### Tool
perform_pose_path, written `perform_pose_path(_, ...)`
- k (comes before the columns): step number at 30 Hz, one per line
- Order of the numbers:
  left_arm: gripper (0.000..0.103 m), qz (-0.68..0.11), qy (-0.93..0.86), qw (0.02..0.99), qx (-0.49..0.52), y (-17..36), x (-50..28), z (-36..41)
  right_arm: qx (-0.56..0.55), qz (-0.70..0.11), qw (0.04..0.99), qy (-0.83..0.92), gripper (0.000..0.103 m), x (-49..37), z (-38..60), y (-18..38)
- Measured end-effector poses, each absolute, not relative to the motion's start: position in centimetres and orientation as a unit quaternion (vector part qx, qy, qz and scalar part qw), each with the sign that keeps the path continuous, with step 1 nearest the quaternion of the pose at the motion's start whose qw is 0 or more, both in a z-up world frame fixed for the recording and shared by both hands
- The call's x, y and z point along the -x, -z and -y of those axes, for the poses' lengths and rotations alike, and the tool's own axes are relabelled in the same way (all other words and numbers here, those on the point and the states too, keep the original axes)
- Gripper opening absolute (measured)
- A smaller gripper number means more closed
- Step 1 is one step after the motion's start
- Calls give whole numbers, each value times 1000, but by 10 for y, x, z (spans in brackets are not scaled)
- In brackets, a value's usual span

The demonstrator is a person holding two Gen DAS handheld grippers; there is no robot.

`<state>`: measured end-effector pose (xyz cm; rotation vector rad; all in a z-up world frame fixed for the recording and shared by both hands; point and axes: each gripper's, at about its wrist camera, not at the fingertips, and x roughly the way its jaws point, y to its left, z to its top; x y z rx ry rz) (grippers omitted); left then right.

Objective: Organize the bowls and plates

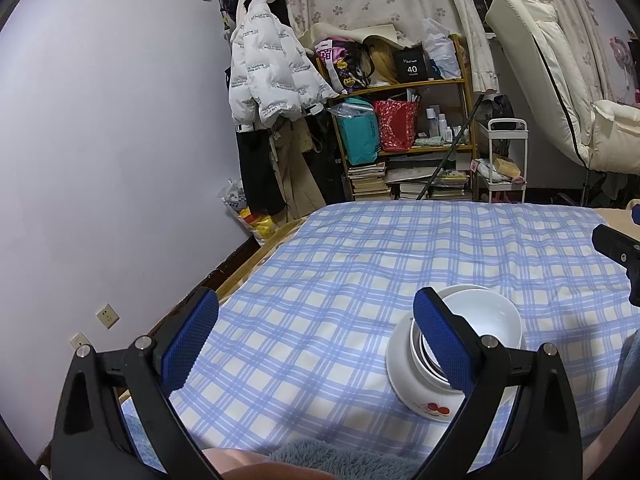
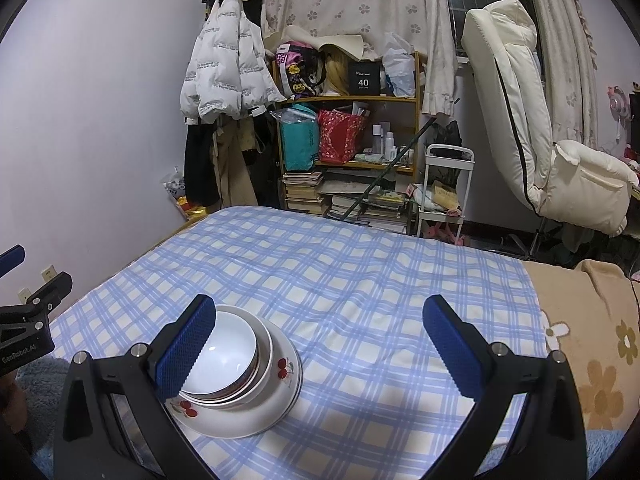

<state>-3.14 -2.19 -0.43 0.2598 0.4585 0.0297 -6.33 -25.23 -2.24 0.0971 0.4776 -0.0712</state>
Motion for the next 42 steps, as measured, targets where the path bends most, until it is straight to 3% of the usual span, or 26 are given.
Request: perform_pose_path(42,97,-224,-7,966,-128,2,33,23,-45,-238,970,33,103,63,256,21)
